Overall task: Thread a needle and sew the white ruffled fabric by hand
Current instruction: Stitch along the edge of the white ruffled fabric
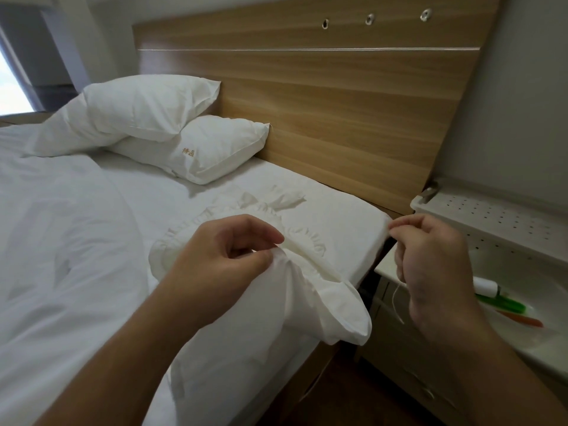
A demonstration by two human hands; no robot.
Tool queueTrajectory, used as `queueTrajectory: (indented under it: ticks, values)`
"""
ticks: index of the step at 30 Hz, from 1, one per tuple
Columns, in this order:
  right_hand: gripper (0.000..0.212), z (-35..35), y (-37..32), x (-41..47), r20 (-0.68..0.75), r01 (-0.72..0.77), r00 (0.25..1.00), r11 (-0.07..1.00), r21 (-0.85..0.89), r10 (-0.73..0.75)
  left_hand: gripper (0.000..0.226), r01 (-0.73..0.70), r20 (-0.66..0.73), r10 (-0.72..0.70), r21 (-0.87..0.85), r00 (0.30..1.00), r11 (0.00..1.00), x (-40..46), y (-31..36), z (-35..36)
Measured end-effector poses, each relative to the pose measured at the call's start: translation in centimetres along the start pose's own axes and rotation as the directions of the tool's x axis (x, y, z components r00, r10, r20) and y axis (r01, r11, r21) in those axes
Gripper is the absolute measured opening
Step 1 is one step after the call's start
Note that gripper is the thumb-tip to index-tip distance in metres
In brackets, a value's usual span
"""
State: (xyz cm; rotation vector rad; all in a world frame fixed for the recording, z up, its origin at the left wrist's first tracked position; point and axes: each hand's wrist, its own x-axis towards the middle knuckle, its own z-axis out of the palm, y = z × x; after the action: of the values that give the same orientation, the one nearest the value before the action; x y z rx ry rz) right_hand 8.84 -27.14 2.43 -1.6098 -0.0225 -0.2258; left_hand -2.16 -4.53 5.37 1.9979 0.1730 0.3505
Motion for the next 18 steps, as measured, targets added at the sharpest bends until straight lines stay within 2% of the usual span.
queueTrajectory:
  ticks: [3,4,6,7,9,11,13,18]
  values:
    - [0.019,0.2,-0.5,-0.5,-0.039,0.092,0.995,0.992,-0.082,-0.096,0.032,0.002,0.014,-0.002,-0.002,1.000,1.000,-0.1,0.2,0.0]
    - [0.021,0.3,-0.9,-0.8,0.004,0.140,0.990,0.986,-0.095,-0.140,0.033,0.004,0.024,-0.004,-0.003,1.000,1.000,-0.1,0.3,0.0]
    - [0.021,0.5,-1.4,-1.5,0.228,0.193,0.958,0.980,-0.056,-0.176,0.034,0.003,0.051,-0.003,-0.010,0.999,1.000,-0.3,0.4,0.2]
    - [0.021,0.7,-1.6,-1.9,0.378,0.179,0.912,0.984,-0.012,-0.161,0.035,0.000,0.062,0.001,-0.017,0.998,1.000,-0.3,0.5,0.2]
    - [0.022,1.3,-1.5,-2.6,0.634,0.099,0.766,0.994,0.039,-0.101,0.035,-0.020,0.095,0.021,-0.014,0.995,1.000,-0.5,0.8,0.3]
    - [0.019,2.2,-1.2,-3.2,0.763,0.051,0.644,0.998,0.030,-0.055,0.032,-0.058,0.136,0.057,0.005,0.989,0.998,-0.6,0.9,0.4]
    - [0.017,2.9,-0.7,-3.4,0.786,0.059,0.618,0.998,0.005,-0.041,0.029,-0.089,0.152,0.085,0.018,0.985,0.996,-0.7,1.0,0.5]
    - [0.017,3.0,-0.2,-3.1,0.744,0.051,0.667,0.999,0.018,-0.048,0.024,-0.129,0.129,0.121,0.055,0.984,0.990,-0.5,0.8,0.4]
